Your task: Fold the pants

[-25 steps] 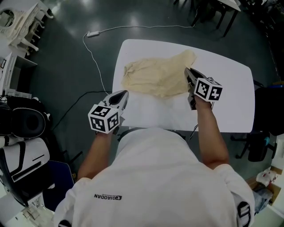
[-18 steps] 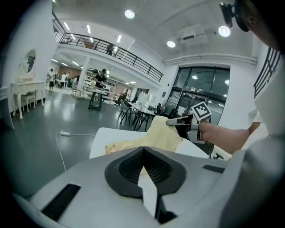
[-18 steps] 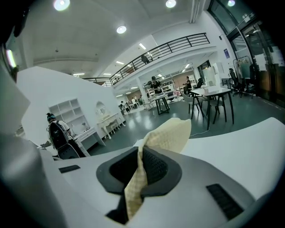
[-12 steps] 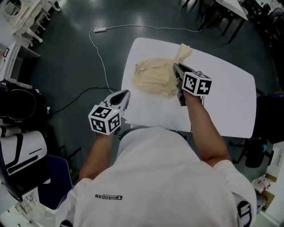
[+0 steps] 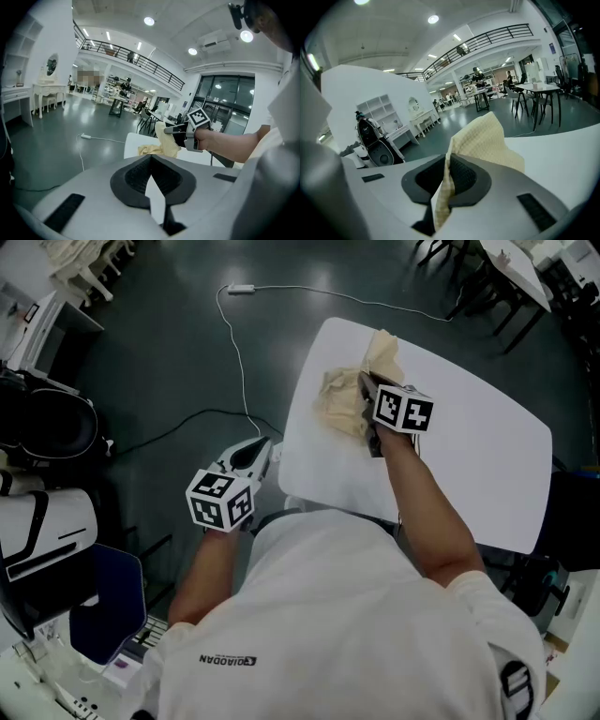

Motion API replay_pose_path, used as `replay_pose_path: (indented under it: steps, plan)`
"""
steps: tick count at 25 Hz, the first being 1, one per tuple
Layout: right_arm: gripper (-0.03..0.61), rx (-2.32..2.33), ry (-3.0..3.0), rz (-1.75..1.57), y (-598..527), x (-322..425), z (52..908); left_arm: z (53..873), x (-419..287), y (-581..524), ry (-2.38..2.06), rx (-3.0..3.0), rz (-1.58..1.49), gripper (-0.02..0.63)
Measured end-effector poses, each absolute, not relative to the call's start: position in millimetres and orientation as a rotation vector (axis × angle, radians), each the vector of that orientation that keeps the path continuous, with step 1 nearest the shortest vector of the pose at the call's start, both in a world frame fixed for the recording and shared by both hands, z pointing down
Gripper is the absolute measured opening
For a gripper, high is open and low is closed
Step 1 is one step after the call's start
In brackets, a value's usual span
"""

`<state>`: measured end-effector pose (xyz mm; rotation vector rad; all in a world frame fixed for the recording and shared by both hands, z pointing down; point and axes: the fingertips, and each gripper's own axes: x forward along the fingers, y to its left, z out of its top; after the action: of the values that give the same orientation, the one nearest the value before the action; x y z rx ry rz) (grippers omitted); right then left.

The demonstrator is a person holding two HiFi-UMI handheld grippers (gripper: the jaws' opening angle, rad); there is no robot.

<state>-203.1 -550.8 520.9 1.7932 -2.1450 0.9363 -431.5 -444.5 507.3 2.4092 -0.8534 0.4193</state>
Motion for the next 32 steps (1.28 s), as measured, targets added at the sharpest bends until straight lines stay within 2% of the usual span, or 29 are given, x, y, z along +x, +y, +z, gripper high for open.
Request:
replay_pose_path:
  steps: [4,6,7,15,28,32]
  plan:
    - [0.066,1.725,-2.212,0.974,-567,-241,547,514,-454,-442,-0.868,2.384,0.430,0.023]
    - [0.186,1.657,-2.277,1.054,-568,-263,555,519,-460,-437,-0.857,2.374,0.437,0.023]
    - [0.193,1.635,-2.293,1.071,-568,-270,556,521,-462,-435,-0.852,2.371,0.438,0.023]
    - [0.138,1.627,-2.303,0.989,-551,-280,550,527,-472,-440,-0.797,2.395,0.427,0.023]
    - [0.083,1.723,-2.300,0.899,-496,-254,520,517,-439,-437,-0.675,2.474,0.439,0.023]
    - [0.041,1.733,-2.307,0.867,-468,-246,510,516,-424,-431,-0.637,2.493,0.457,0.023]
